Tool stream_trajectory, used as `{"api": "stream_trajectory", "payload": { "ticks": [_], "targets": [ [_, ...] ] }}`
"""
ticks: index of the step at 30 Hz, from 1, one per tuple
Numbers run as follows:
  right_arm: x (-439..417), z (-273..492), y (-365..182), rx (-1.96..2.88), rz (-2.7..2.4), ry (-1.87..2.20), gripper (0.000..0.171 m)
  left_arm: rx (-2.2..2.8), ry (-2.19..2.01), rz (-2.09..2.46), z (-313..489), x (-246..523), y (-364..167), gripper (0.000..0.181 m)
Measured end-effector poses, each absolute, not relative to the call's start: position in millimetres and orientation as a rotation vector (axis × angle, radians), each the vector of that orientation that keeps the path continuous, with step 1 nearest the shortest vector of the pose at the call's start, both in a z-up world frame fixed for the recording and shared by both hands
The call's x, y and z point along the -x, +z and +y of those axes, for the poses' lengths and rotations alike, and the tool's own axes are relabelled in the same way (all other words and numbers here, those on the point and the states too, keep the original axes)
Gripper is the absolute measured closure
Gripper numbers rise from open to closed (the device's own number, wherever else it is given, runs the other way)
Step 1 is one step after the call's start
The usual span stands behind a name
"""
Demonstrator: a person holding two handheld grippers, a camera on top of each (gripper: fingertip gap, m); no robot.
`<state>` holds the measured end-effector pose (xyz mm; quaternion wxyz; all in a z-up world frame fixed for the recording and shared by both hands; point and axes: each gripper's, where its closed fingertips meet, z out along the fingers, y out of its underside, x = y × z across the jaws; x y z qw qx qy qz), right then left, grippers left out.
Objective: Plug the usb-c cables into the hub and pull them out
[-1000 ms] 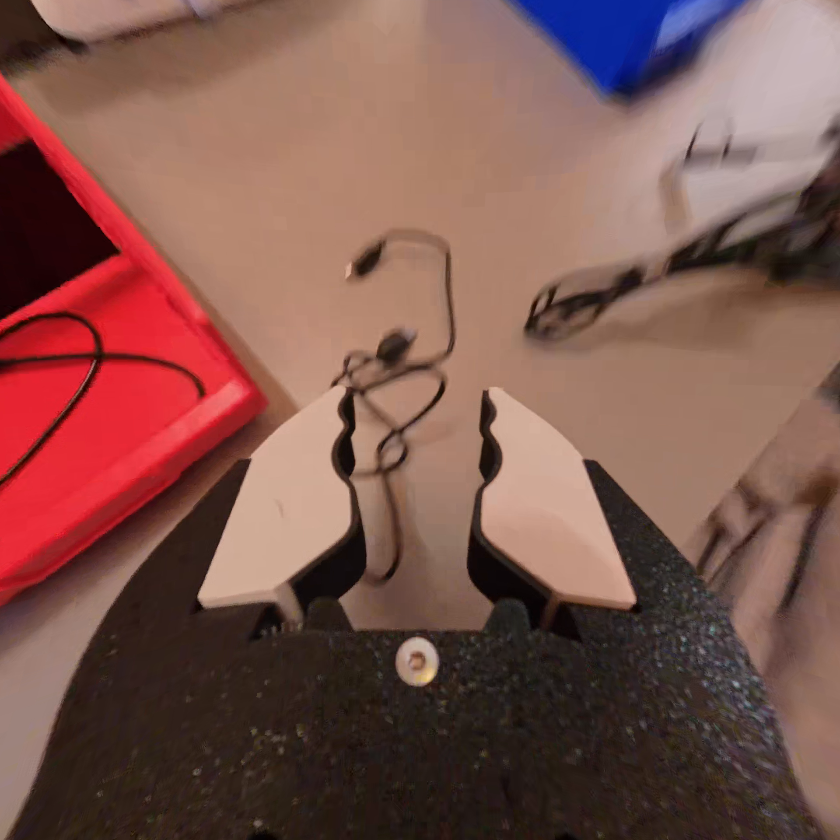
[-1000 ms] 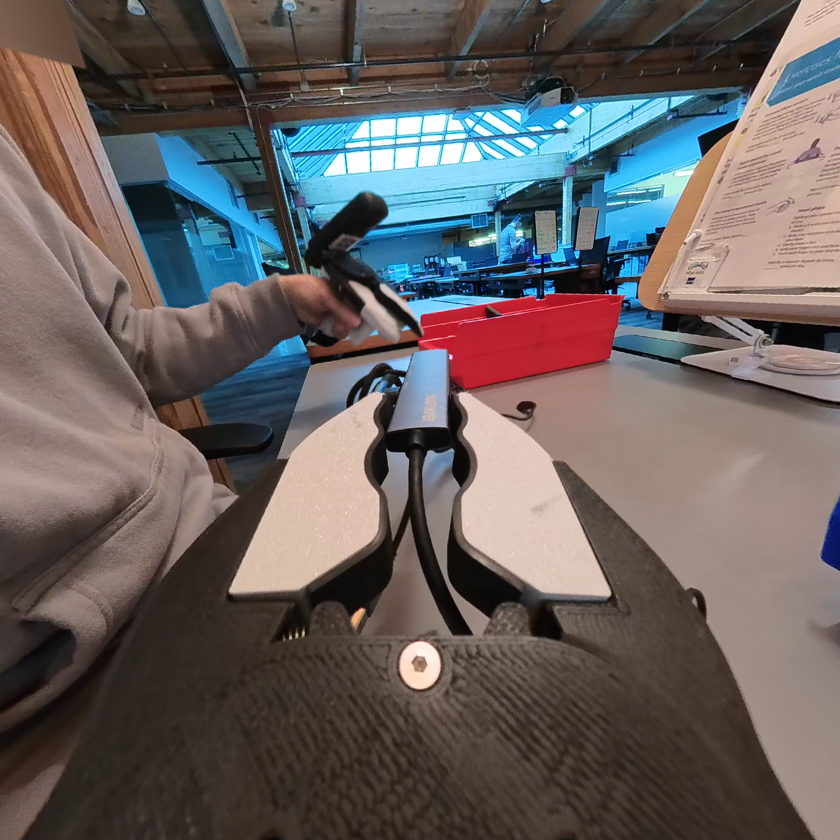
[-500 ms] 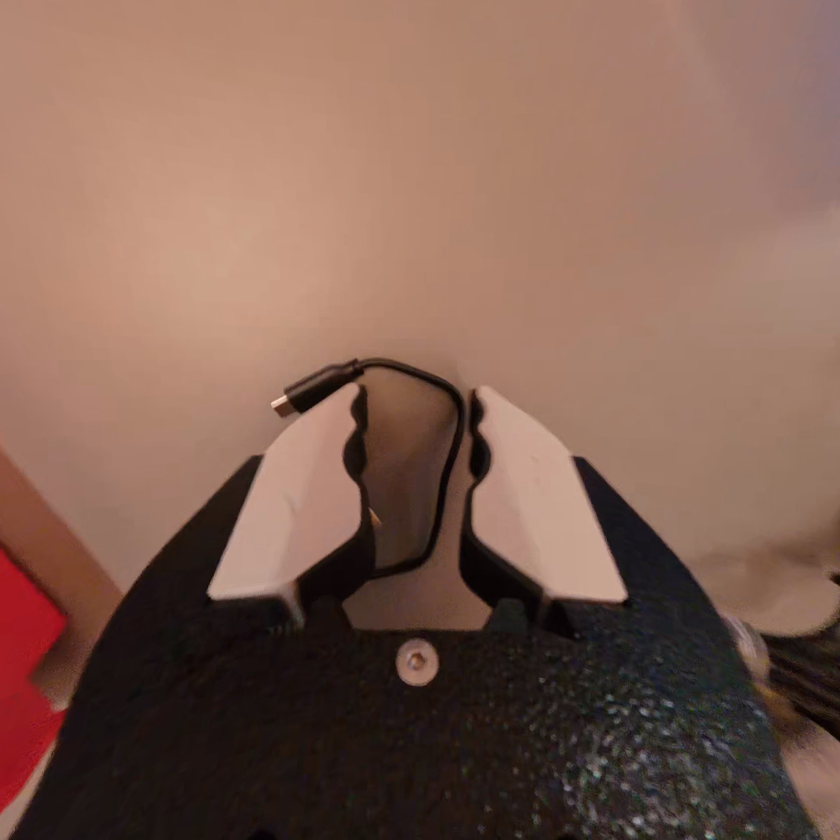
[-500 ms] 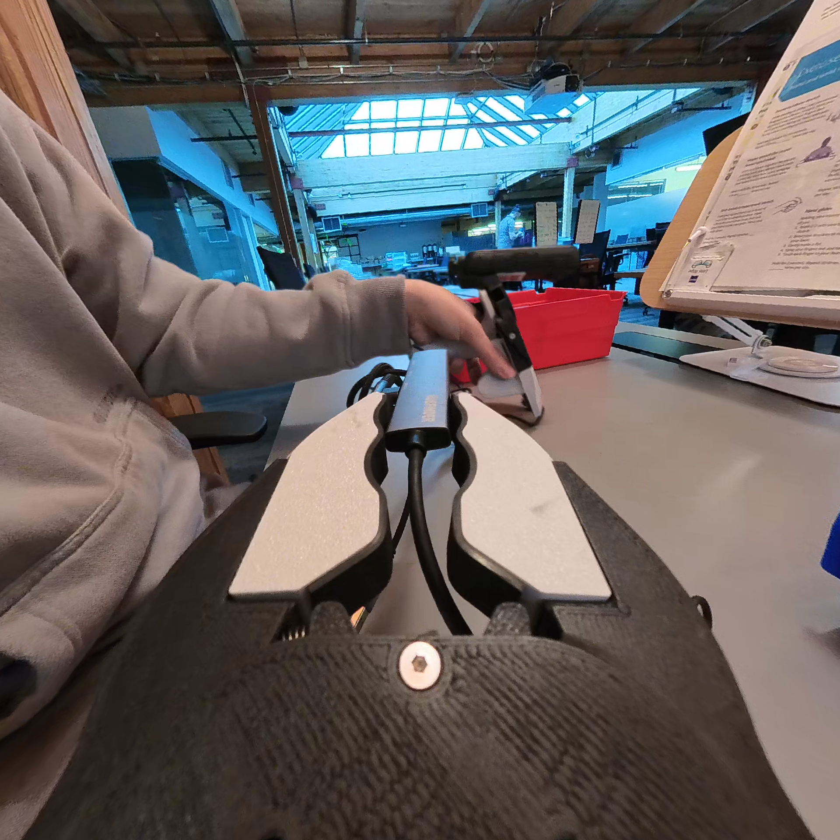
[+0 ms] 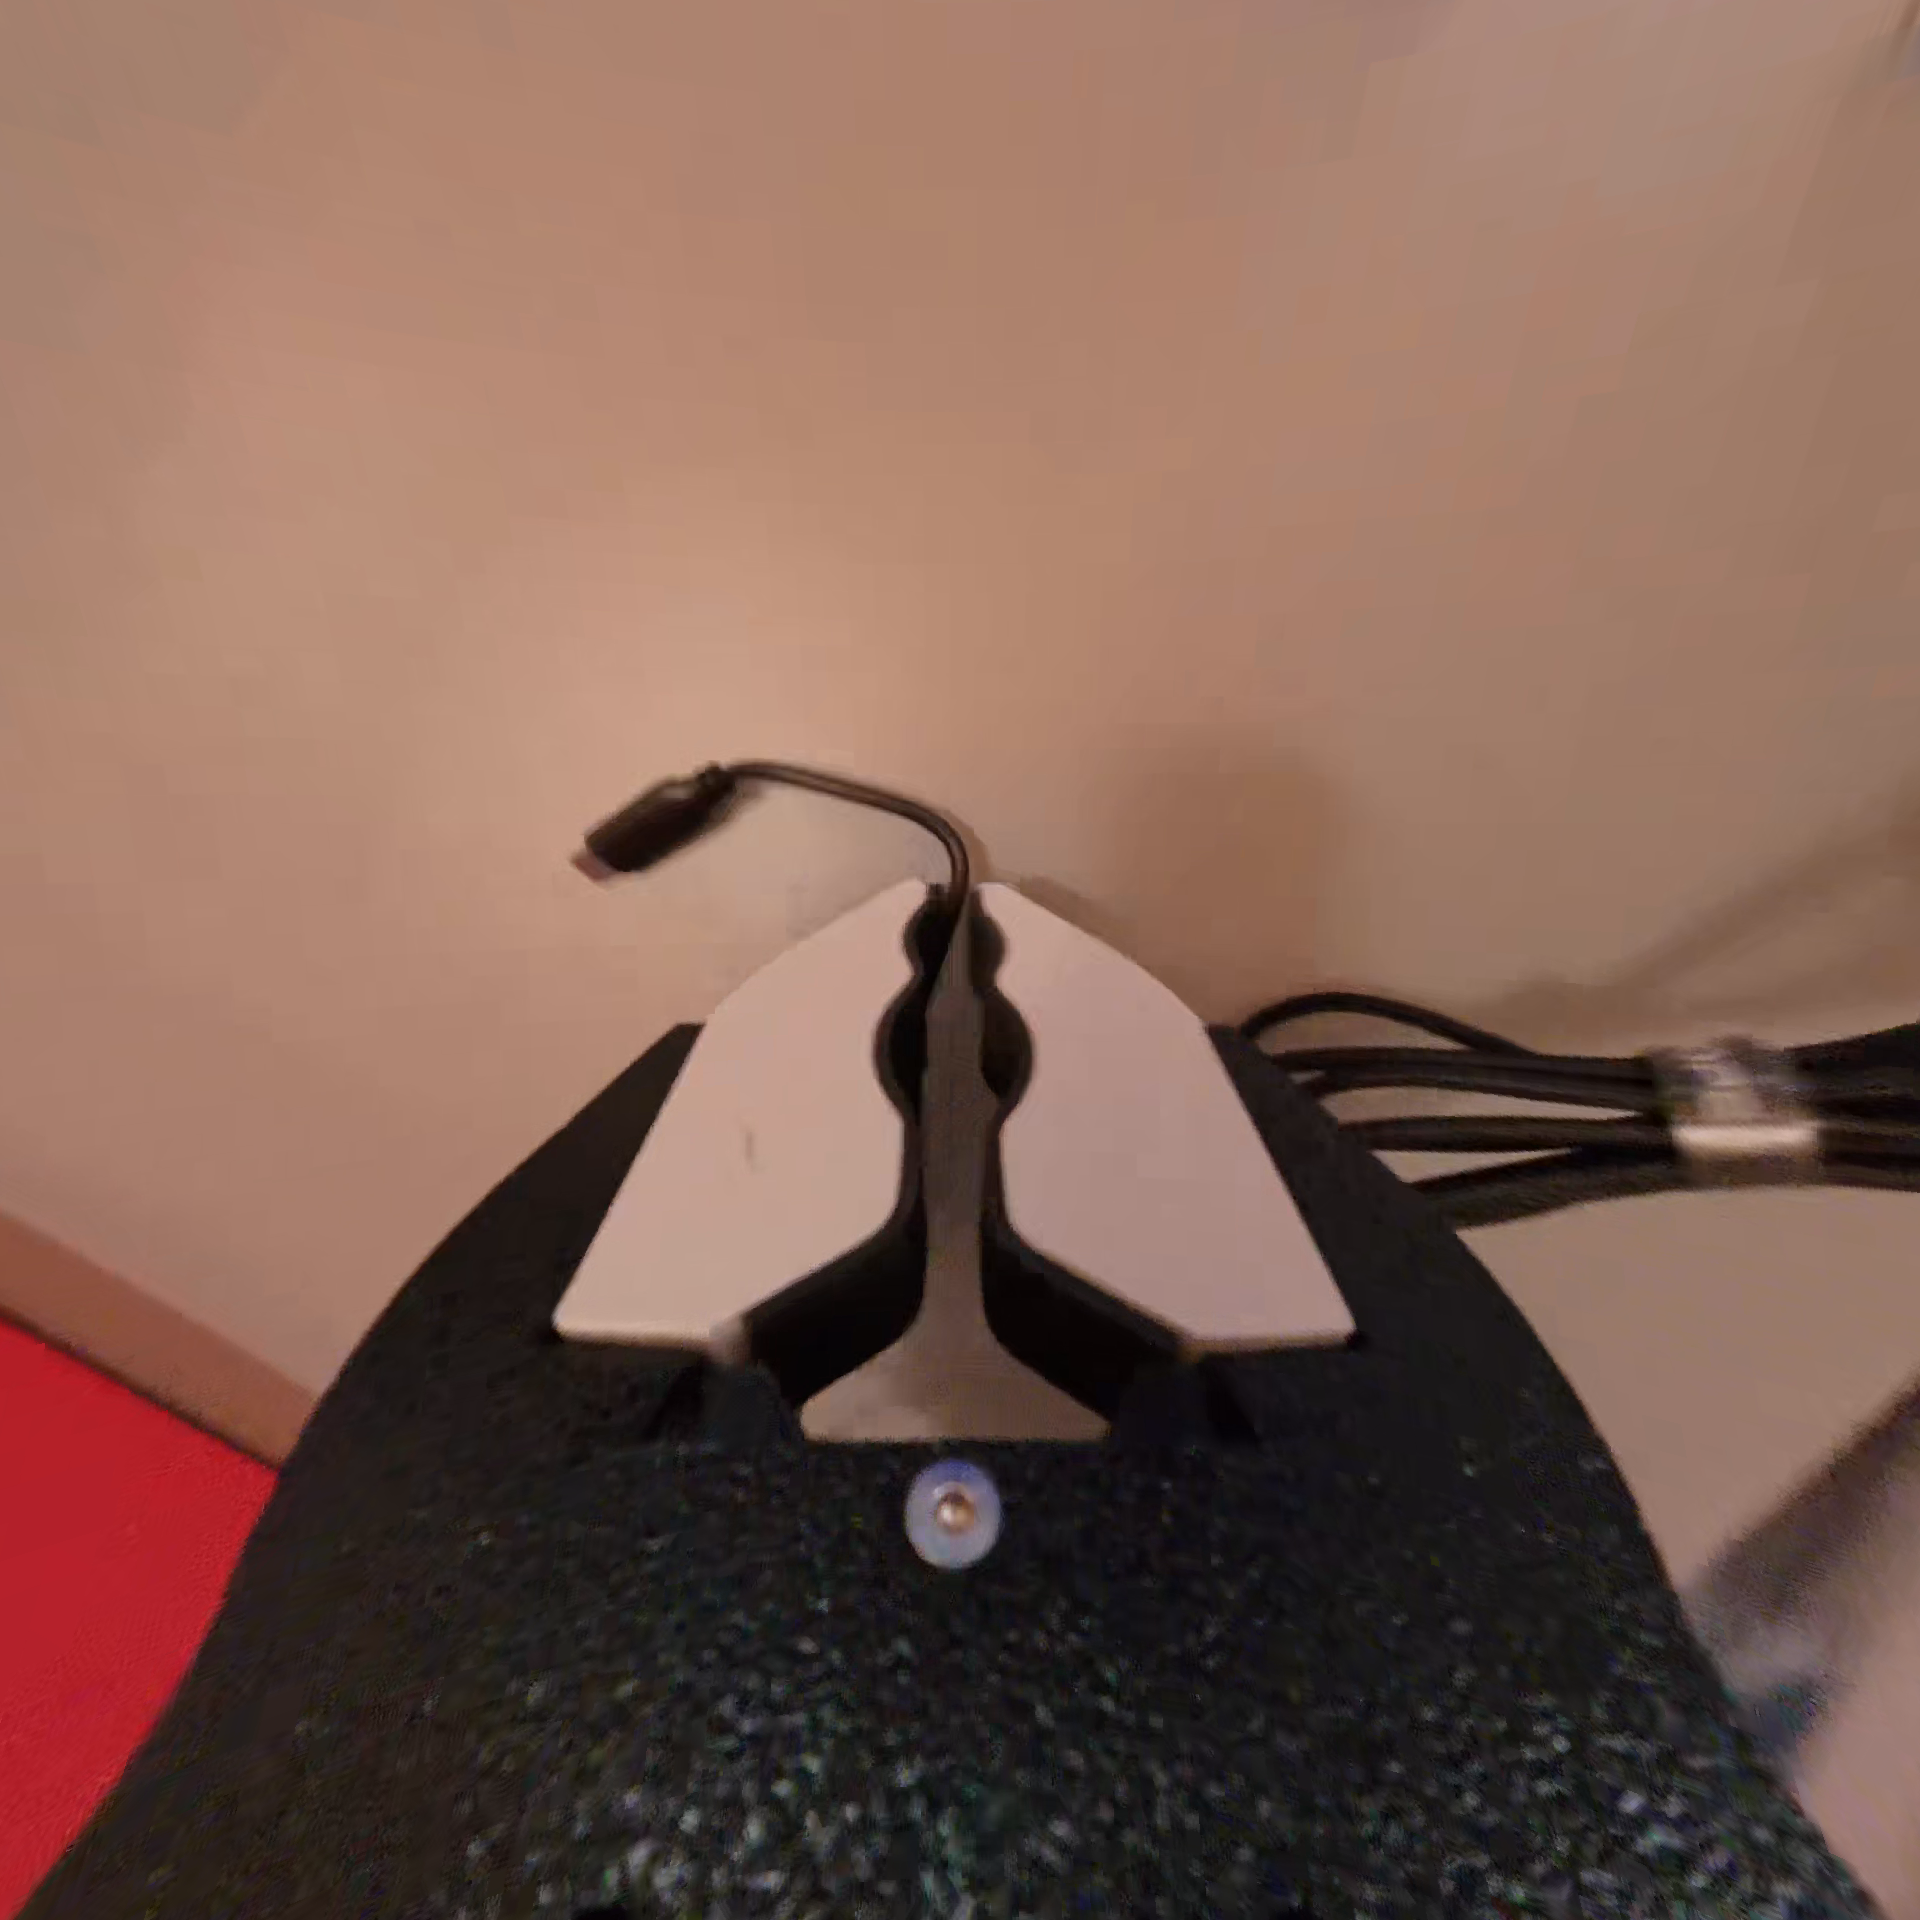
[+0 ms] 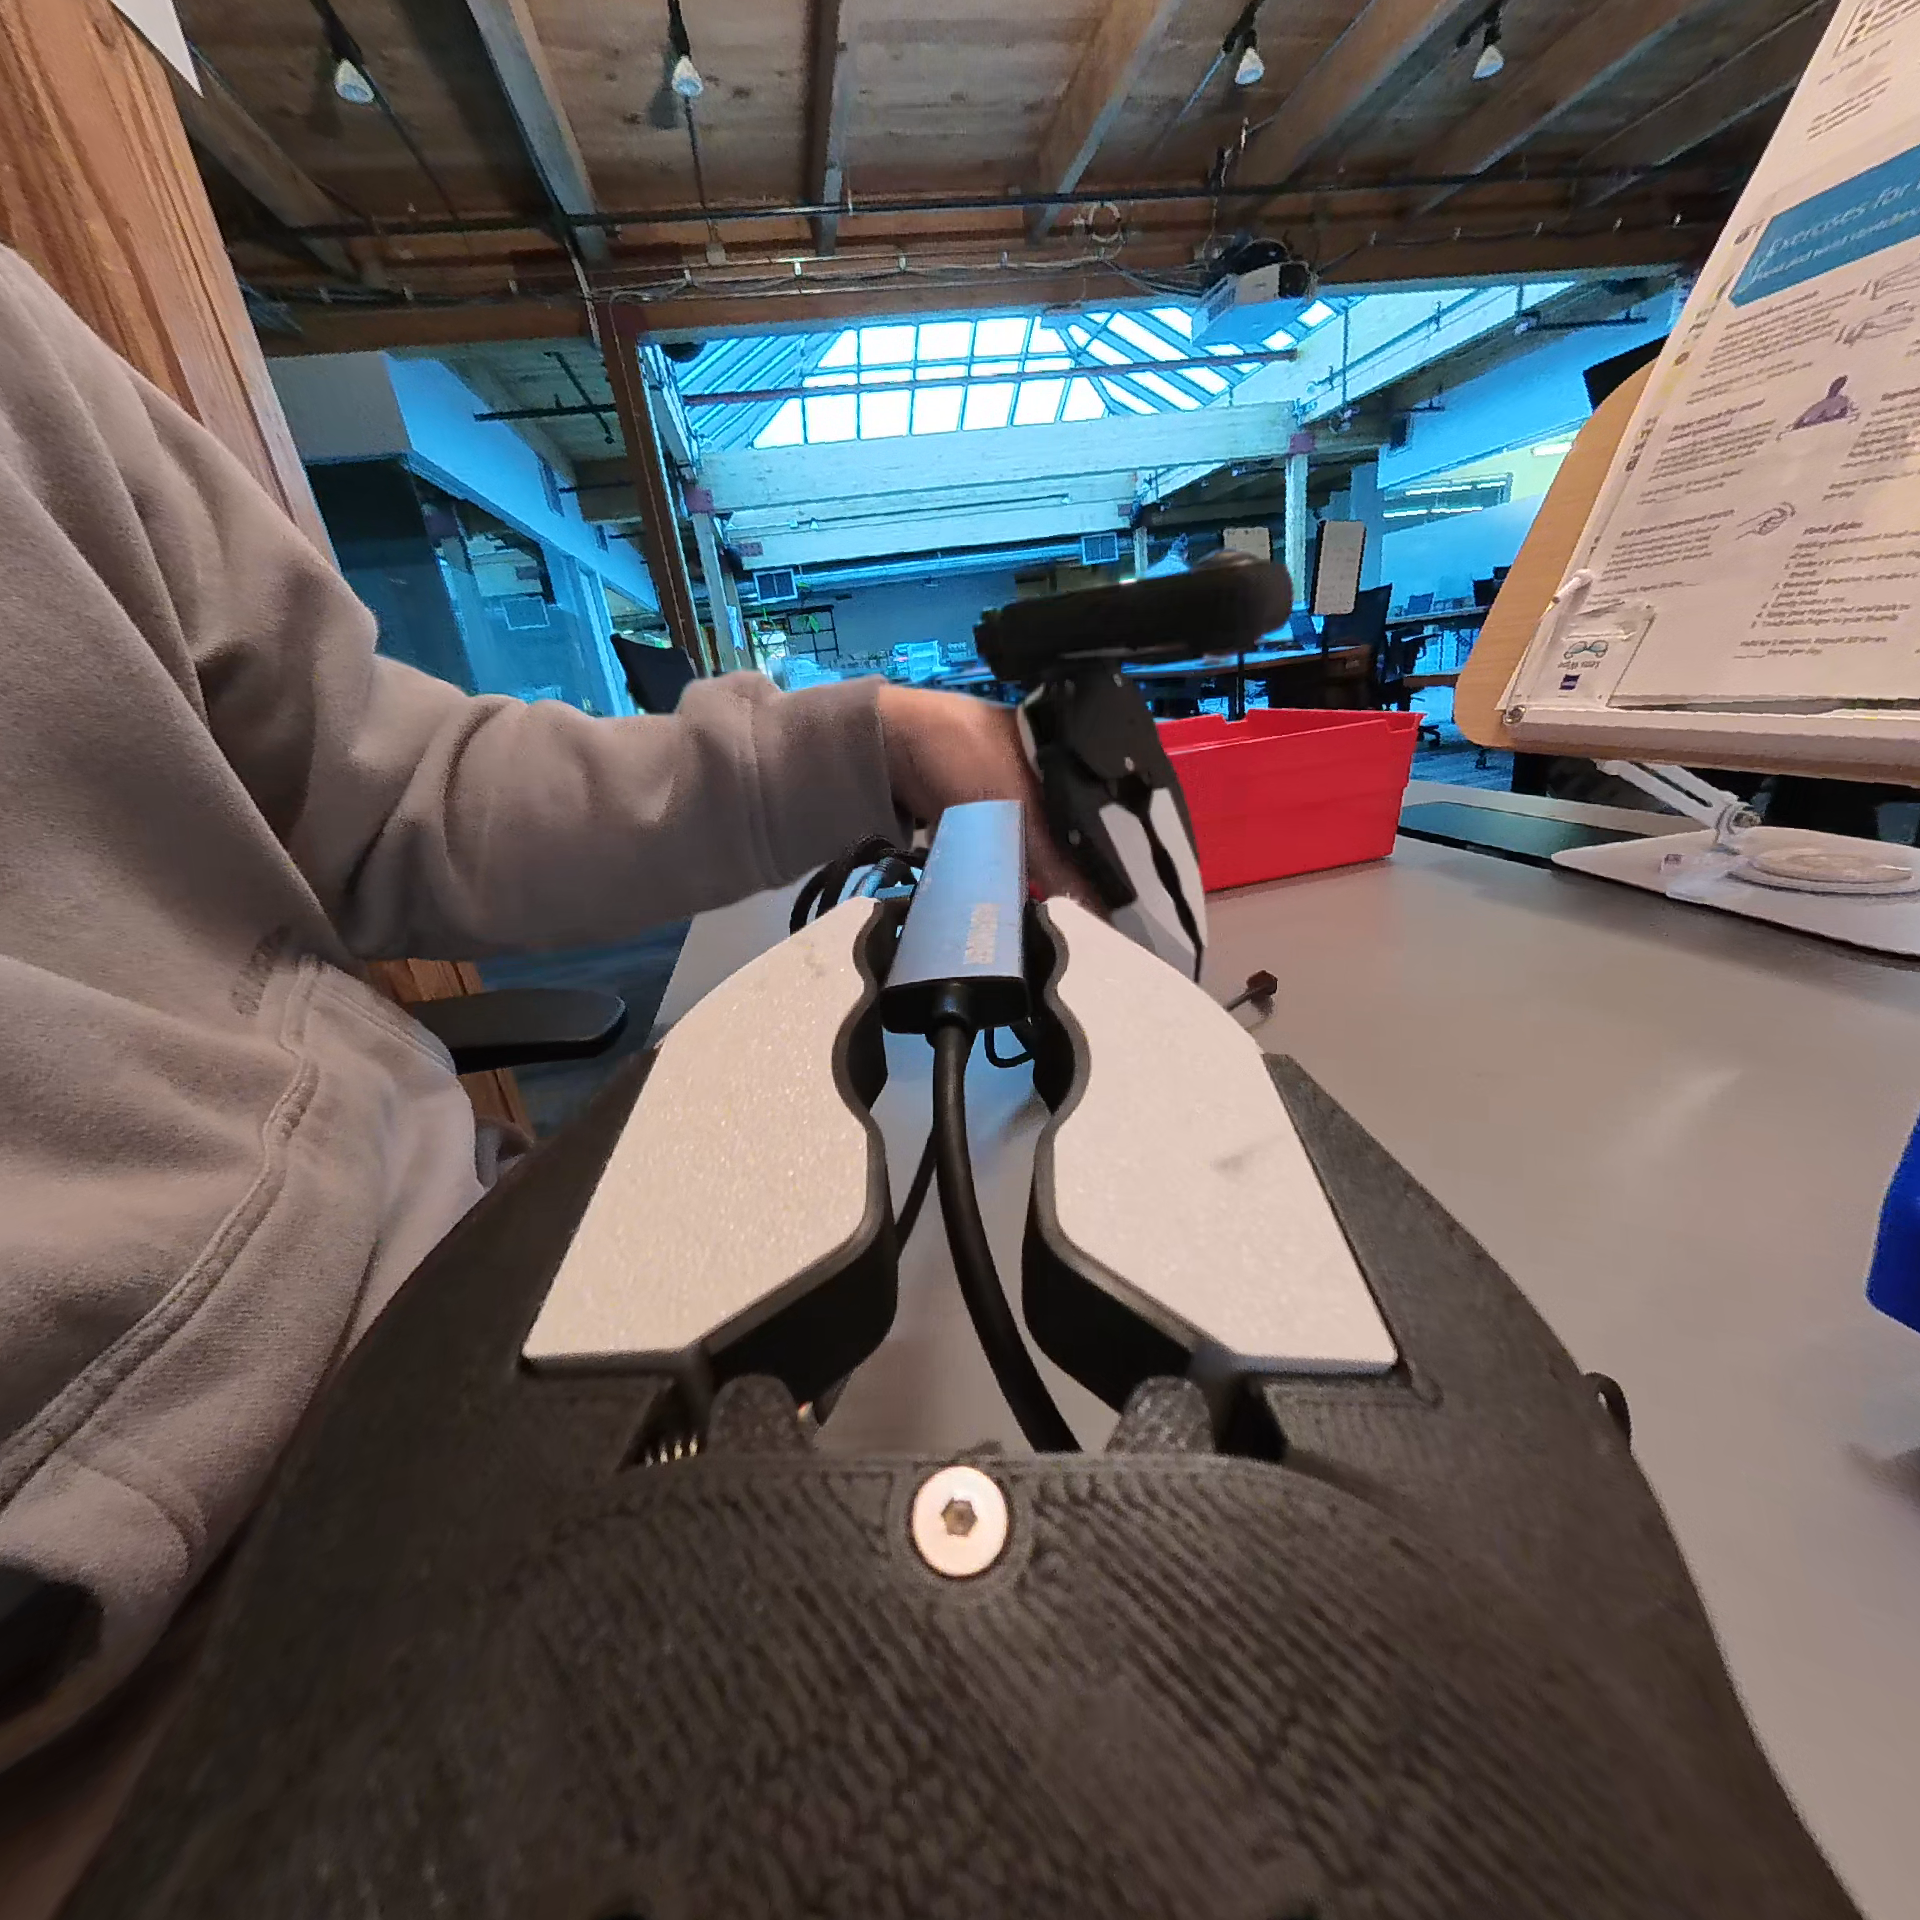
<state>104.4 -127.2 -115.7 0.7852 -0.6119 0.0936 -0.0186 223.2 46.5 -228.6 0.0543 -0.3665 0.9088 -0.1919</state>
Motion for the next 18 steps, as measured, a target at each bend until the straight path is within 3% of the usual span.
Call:
{"api": "stream_trajectory", "payload": {
  "ticks": [1, 7, 15, 18],
  "targets": [
    [-104.3, -126.9, -116.0, 1.322, 0.202, -0.04, 0.147, 1.261, -0.621, 2.73, 49.7, -222.8, -224.2, 0.165],
    [-103.5, -125.5, -116.8, 1.333, 0.197, -0.044, 0.147, 1.945, -0.994, 2.428, 52.4, -246.8, -208.8, 0.121],
    [-102.2, -119.4, -121.2, 1.382, 0.188, -0.067, 0.147, 2.318, -0.934, 2.233, 46.0, -259.2, -218.8, 0.13],
    [-101.6, -118.4, -121.9, 1.39, 0.184, -0.067, 0.147, 2.386, -0.886, 2.21, 39.4, -261.7, -220.8, 0.155]
  ]
}}
